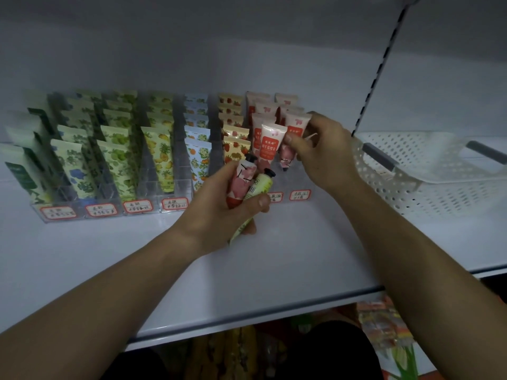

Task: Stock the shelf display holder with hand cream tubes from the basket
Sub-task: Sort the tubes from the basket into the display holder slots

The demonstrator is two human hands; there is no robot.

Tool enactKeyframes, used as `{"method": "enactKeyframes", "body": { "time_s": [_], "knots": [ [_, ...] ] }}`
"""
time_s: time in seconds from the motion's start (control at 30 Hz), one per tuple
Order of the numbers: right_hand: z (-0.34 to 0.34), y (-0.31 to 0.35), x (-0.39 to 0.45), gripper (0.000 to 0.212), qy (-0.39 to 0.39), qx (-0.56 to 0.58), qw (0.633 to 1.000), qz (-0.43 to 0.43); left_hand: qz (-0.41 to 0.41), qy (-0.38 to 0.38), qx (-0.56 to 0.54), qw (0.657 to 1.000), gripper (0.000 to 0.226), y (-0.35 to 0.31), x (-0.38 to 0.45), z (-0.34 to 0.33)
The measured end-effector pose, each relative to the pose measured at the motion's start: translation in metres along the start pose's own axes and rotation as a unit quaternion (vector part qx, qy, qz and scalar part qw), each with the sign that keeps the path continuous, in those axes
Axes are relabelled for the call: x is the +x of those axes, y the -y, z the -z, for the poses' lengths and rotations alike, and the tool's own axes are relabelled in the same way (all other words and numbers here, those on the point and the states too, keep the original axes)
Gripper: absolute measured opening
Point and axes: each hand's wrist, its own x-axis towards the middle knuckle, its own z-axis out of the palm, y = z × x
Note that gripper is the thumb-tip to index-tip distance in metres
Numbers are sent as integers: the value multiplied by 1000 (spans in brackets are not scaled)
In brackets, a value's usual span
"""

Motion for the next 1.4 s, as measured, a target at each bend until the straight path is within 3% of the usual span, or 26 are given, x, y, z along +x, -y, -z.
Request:
{"method": "enactKeyframes", "body": {
  "time_s": [0.23,0.33,0.4,0.43,0.5,0.57,0.63,0.77,0.93,1.03,1.13,1.27,1.4],
  "knots": [
    [-12,-6,-7,19,4,10,1000,-17,-7,-7,12,1000,37,0,-3,2],
    [-14,2,-22,32,-111,42,993,-19,-3,-6,18,1000,39,-1,-3,2],
    [-6,18,-26,27,-180,94,979,25,-2,-7,25,1000,41,-1,-3,2],
    [-3,29,-30,22,-164,120,978,55,1,-9,27,1000,44,0,-4,3],
    [-2,49,-40,20,-46,148,982,111,6,-10,33,999,54,1,-5,2],
    [-7,59,-47,24,90,128,976,154,-1,-6,41,999,65,0,-5,1],
    [-12,54,-46,23,151,104,969,169,-3,-6,29,1000,68,1,-3,0],
    [-5,42,-38,20,187,224,951,103,26,-12,27,999,59,4,-2,2],
    [13,32,-25,11,130,354,926,18,25,-1,55,998,47,7,-1,3],
    [22,28,-20,23,100,461,880,-56,25,-6,35,999,43,9,-1,3],
    [26,23,-17,18,91,523,843,-89,22,-2,41,999,37,9,-1,2],
    [26,20,-17,29,77,460,882,-74,13,4,49,999,30,9,-2,2],
    [26,20,-18,17,-1,357,932,-54,13,3,48,999,26,8,-3,3]
  ]
}}
